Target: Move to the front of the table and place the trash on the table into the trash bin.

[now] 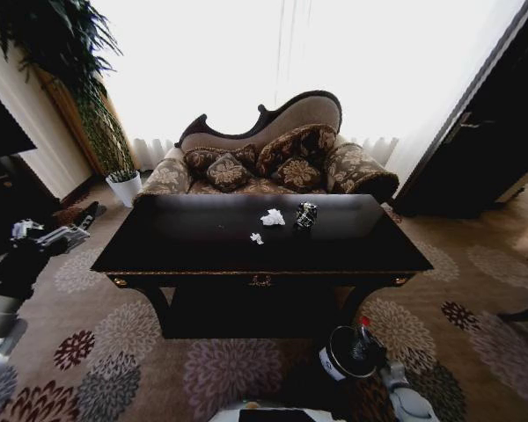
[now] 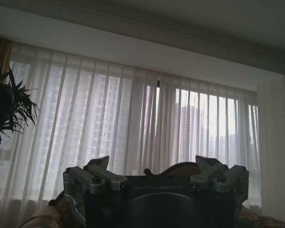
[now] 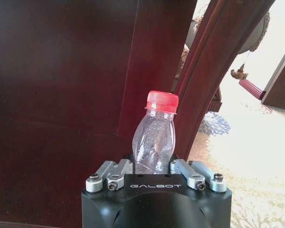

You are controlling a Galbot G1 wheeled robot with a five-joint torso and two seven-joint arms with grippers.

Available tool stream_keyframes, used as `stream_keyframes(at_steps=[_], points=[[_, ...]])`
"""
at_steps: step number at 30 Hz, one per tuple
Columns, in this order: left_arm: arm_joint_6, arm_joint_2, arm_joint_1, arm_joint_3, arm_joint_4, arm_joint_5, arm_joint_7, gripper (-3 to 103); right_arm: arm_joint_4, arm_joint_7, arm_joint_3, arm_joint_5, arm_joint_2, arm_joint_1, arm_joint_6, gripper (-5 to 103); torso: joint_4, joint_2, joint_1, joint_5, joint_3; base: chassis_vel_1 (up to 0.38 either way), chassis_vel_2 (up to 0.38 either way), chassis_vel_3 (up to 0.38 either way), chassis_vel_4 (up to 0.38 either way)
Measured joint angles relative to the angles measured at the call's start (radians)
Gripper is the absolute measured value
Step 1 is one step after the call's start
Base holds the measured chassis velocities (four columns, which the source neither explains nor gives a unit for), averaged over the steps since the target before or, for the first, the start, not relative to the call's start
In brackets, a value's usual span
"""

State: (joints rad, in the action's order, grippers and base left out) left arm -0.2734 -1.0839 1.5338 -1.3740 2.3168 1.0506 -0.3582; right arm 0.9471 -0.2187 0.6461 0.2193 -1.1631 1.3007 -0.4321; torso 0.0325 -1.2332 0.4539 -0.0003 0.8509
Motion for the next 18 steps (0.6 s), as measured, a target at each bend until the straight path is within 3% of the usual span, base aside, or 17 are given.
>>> stream_keyframes(at_steps=[6, 13, 16, 17, 18], points=[[-0.001, -0.006, -0.003, 0.008, 0.001, -0.003, -0.001, 100, -0.005, 0.000, -0.002, 0.001, -0.003, -0.008, 0.001, 47, 0.0000, 0.000, 0.000, 0.0000, 0.000, 0.000, 0.000, 0.000, 0.000], [-0.002, -0.006, -0.007, 0.014, -0.003, -0.007, -0.002, 100, -0.006, 0.000, -0.001, 0.001, -0.006, -0.012, 0.002, 81, 0.0000, 0.000, 0.000, 0.0001, 0.000, 0.000, 0.000, 0.000, 0.000], [-0.002, -0.007, -0.009, 0.018, -0.005, -0.008, -0.003, 100, -0.005, 0.000, 0.000, 0.001, -0.008, -0.011, 0.002, 86, 0.0000, 0.000, 0.000, 0.0001, 0.000, 0.000, 0.000, 0.000, 0.000], [-0.002, -0.007, -0.011, 0.020, -0.007, -0.010, -0.003, 100, -0.003, 0.000, 0.001, 0.001, -0.010, -0.010, 0.002, 96, 0.0000, 0.000, 0.000, 0.0000, 0.000, 0.000, 0.000, 0.000, 0.000], [-0.002, -0.008, -0.012, 0.021, -0.008, -0.011, -0.003, 100, 0.000, 0.000, 0.002, 0.000, -0.012, -0.008, 0.002, 96, 0.0000, 0.000, 0.000, 0.0000, 0.000, 0.000, 0.000, 0.000, 0.000]])
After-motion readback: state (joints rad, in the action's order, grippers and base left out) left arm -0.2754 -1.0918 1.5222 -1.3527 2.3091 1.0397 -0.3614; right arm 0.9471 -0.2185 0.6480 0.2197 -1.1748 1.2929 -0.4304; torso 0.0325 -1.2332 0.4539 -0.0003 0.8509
